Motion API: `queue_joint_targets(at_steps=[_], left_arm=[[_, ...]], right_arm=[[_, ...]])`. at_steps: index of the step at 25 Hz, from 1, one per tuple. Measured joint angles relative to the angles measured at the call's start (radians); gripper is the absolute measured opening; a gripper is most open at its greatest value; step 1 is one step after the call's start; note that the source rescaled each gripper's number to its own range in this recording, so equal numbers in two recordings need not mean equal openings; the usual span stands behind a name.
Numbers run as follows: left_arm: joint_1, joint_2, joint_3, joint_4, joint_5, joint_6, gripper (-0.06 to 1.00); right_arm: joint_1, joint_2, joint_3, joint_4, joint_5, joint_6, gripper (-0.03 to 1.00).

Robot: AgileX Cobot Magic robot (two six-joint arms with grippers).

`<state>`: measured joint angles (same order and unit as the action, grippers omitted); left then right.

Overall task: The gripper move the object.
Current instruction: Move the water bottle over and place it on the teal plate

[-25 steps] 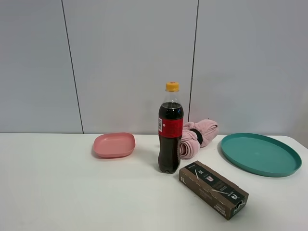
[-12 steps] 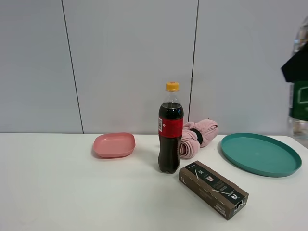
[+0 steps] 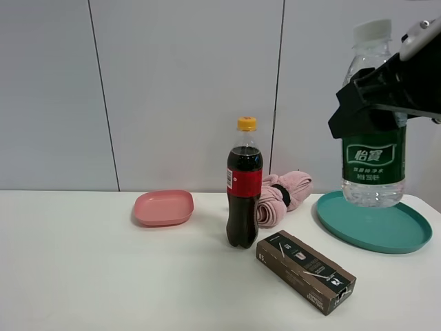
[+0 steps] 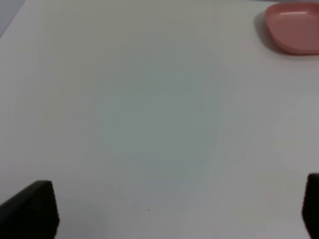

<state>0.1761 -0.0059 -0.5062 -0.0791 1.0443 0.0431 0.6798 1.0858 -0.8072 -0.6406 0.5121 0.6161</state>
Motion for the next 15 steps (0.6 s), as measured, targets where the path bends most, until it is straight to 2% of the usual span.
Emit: queue_joint_targets(at_steps=[7,11,13,15], left_arm=[[0.000,0.000,0.000,0.000,0.000,0.000,1.00],[0.000,0.000,0.000,0.000,0.000,0.000,1.00],[0.000,0.000,0.000,0.000,0.000,0.000,1.00],[0.000,0.000,0.000,0.000,0.000,0.000,1.00]], right_arm=[[-0.001,0.004,0.000,-0.235,-0.014,0.210,0.00],[-0.004,0.004,0.000,-0.386,0.065,0.362,0.00],[-0.032,0.004,0.000,-0.436,0.096,0.421,0.00],[-0.084,0.003,0.000,-0.461,0.083,0.444,0.00]])
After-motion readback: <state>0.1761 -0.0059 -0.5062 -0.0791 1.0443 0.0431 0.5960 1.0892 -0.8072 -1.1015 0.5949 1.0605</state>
